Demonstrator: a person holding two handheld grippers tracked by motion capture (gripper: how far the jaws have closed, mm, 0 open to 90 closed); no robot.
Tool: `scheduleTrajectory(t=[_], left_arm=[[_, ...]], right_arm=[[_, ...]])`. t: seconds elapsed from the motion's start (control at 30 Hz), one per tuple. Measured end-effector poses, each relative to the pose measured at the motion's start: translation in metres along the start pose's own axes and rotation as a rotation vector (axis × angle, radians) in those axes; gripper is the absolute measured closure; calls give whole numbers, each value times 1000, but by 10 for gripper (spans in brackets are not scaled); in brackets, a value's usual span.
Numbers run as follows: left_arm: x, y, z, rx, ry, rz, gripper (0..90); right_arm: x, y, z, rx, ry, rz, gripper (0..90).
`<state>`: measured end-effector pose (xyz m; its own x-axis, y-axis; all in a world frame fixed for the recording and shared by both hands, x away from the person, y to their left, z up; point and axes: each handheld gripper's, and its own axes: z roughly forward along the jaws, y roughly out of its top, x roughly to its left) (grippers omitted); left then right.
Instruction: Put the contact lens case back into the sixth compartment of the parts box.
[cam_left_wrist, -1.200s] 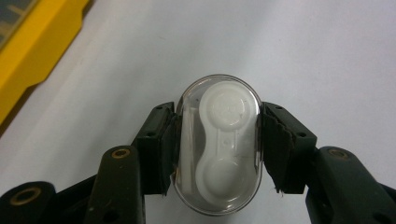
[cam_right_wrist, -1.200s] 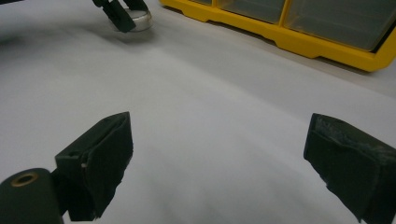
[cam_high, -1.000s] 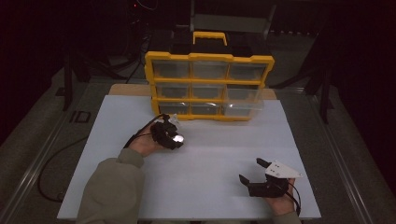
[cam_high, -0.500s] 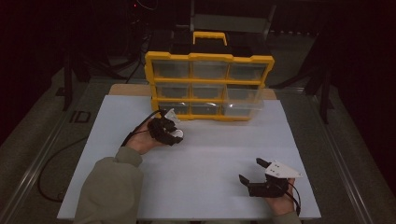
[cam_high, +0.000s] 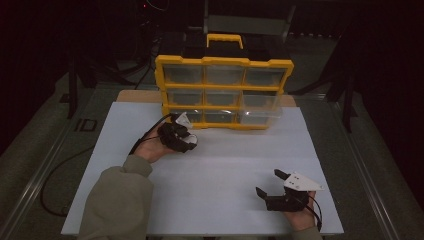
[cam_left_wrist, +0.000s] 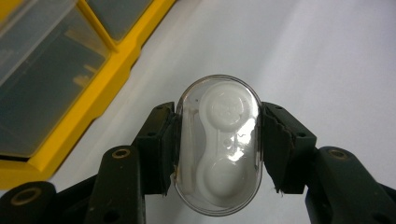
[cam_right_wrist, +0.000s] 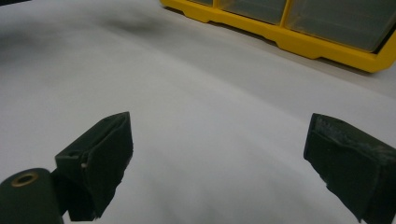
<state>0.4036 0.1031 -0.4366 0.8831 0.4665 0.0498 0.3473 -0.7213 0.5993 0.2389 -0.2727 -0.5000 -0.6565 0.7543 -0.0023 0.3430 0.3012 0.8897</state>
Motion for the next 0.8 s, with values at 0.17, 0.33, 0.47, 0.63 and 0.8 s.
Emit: scheduleTrajectory(t=[0.17,0.33,0.47,0.63,0.8], left_arm=[[0,5,-5,-11,3,4,491],[1,9,-10,-29,4,5,491],[1,13,-13,-42,5,10,491],[1,15,-17,-58,8,15,491],[1,19,-20,-65,14,21,491]], right_arm=[[0,0,0,-1,1,-2,80],[0,0,0,0,1,0,80],[0,0,0,0,1,-2,80],[1,0,0,0,3,-3,80],[1,0,0,1,4,-3,80]])
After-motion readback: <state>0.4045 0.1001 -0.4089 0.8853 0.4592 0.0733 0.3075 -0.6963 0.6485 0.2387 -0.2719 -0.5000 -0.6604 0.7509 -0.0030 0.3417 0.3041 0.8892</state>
